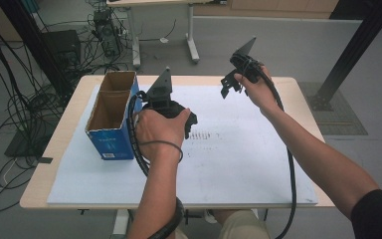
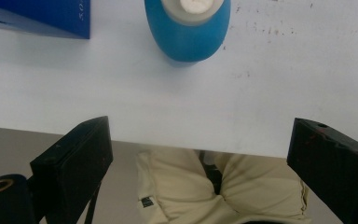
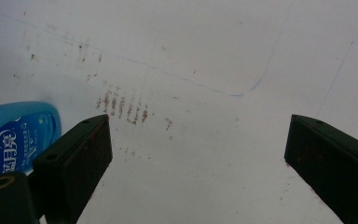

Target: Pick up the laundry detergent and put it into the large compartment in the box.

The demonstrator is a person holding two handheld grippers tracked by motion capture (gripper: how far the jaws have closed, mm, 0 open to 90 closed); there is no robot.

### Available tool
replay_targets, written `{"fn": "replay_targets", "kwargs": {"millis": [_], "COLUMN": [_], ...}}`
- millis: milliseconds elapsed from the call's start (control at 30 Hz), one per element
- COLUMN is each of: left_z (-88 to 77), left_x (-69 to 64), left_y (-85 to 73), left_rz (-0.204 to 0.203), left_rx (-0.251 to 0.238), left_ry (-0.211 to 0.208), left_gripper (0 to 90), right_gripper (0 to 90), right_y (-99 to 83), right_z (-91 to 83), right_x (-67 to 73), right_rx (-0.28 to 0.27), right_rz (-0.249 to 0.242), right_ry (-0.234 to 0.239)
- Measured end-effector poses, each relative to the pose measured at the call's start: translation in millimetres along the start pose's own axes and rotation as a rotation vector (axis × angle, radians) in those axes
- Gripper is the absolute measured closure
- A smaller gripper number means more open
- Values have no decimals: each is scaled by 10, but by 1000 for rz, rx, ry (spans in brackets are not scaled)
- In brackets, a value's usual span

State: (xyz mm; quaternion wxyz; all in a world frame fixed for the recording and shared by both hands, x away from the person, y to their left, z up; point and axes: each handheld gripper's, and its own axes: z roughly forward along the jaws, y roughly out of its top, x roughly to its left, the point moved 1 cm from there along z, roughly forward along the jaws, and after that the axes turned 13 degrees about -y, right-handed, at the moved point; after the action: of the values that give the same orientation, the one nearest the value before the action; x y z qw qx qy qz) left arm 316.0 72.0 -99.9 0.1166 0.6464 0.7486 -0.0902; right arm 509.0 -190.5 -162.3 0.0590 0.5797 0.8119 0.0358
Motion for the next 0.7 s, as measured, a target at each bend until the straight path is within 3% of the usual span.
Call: {"fn": "replay_targets", "kwargs": {"millis": [700], "left_z": [-14], "left_x": [-22], "left_y": [-6], "left_rz": [13], "left_rx": [-5], "left_ry": [3], "left_gripper": [72], "right_gripper": [76], "right_y": [-3], "right_z": [-37], "right_x": [-33], "right_rx": [6], "right_rz": [-3], "right_ry": [7]}}
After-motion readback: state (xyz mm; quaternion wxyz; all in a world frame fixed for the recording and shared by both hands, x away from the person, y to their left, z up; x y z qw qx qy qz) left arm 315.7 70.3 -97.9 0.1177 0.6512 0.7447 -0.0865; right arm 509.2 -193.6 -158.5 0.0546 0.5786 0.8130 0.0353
